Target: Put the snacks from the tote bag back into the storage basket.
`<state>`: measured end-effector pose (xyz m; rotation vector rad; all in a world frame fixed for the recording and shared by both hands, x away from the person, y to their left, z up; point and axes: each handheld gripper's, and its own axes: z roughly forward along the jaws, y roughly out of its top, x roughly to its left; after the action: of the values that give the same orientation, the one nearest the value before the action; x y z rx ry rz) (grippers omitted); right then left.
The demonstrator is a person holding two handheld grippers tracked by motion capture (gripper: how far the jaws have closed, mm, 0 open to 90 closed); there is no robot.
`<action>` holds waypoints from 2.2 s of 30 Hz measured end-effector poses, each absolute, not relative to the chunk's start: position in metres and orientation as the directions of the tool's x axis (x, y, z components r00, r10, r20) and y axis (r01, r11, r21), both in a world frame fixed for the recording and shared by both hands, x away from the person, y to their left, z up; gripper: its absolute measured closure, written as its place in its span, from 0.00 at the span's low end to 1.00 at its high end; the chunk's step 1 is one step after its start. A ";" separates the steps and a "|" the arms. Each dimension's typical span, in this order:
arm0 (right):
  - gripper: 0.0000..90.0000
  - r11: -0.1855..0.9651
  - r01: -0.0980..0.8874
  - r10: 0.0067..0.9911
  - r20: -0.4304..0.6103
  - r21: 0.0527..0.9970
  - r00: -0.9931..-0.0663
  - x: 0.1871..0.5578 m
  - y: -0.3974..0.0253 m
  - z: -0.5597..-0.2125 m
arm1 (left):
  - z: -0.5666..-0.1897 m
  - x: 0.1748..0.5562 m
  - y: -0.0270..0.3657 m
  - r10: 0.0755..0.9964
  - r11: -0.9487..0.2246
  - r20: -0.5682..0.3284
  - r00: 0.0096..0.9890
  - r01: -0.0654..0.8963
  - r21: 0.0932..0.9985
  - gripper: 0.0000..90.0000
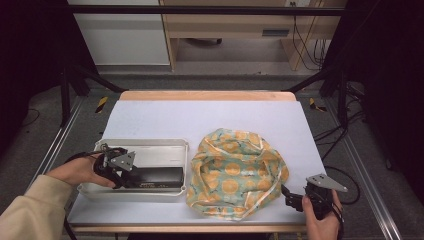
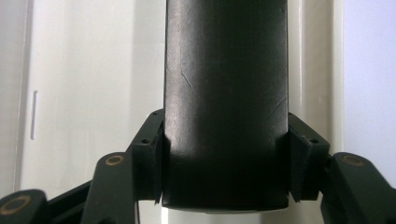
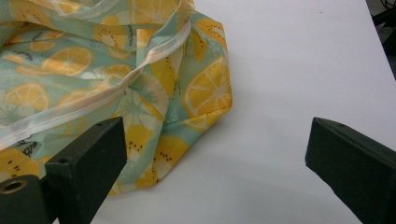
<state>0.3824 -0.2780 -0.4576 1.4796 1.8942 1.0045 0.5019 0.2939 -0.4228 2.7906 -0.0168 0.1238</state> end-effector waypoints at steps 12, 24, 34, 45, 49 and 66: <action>0.06 0.124 0.573 0.964 0.038 0.810 -0.263 0.383 -0.278 -0.458 | -0.422 0.501 0.293 0.023 -0.935 0.080 0.997 -0.007 0.355 0.40; 0.06 0.125 0.574 0.963 0.041 0.809 -0.267 0.383 -0.277 -0.458 | -0.420 0.499 0.291 0.048 -0.933 0.087 0.995 0.014 0.360 0.28; 0.06 0.125 0.575 0.963 0.041 0.808 -0.267 0.383 -0.277 -0.458 | -0.418 0.496 0.289 0.053 -0.933 0.091 0.994 0.017 0.359 0.18; 0.06 0.126 0.577 0.963 0.041 0.807 -0.268 0.383 -0.277 -0.458 | -0.413 0.493 0.284 0.075 -0.937 0.107 0.991 0.033 0.348 0.08; 0.06 0.124 0.577 0.963 0.042 0.807 -0.266 0.383 -0.277 -0.458 | -0.408 0.491 0.282 0.100 -0.928 0.111 0.989 0.053 0.369 0.08; 0.06 0.128 0.572 0.961 0.042 0.810 -0.274 0.383 -0.276 -0.458 | -0.383 0.462 0.233 0.232 -0.807 0.049 0.971 0.164 0.567 0.10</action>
<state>0.3829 -0.2764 -0.4576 1.4737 1.9096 1.0153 0.4618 0.2334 -0.3831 2.5281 0.2784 0.1546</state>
